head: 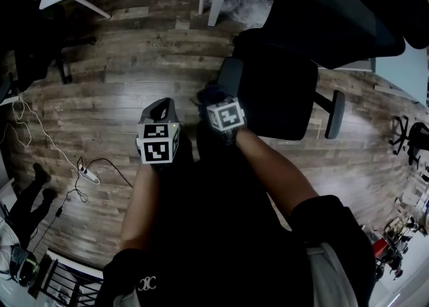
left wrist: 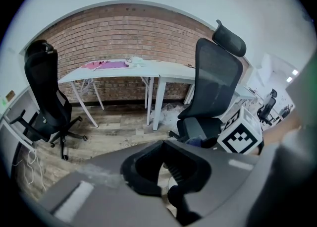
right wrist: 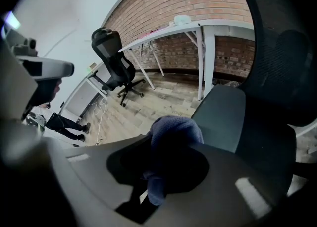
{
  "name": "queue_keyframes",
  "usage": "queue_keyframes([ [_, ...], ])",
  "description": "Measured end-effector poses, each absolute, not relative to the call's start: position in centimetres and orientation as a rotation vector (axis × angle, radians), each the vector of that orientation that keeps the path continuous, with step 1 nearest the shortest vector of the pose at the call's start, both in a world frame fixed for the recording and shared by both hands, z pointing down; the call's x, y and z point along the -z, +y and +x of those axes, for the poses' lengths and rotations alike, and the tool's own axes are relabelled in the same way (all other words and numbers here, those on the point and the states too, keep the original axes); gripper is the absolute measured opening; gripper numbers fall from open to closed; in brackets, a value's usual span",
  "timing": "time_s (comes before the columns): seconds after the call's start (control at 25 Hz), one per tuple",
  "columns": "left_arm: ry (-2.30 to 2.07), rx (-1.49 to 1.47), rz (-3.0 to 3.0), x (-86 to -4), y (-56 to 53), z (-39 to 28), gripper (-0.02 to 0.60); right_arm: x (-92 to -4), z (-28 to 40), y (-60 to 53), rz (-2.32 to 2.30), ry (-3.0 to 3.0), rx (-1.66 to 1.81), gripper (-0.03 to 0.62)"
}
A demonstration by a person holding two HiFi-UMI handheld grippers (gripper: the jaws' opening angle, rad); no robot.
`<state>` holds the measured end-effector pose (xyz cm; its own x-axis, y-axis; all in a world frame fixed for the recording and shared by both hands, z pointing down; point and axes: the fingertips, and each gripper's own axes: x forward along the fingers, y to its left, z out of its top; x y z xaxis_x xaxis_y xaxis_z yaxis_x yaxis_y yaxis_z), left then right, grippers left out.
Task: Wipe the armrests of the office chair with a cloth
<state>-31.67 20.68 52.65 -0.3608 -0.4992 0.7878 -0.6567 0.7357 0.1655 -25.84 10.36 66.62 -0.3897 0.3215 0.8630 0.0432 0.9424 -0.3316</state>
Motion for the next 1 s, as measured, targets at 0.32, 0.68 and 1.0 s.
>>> queue_keyframes([
  [0.32, -2.022, -0.227, 0.924, -52.8, 19.9, -31.6, 0.006, -66.7, -18.7, 13.3, -0.353, -1.852, -0.325, 0.083],
  [0.68, -1.988, -0.259, 0.999, -52.9, 18.0, -31.5, 0.006, -68.4, -12.1, 6.0, -0.101, -1.810, -0.345, 0.083],
  [1.0, -1.985, -0.294, 1.017, -52.6, 17.0, -31.3, 0.006, -67.3, -15.4, 0.9, 0.078, -1.914, -0.394, 0.081],
])
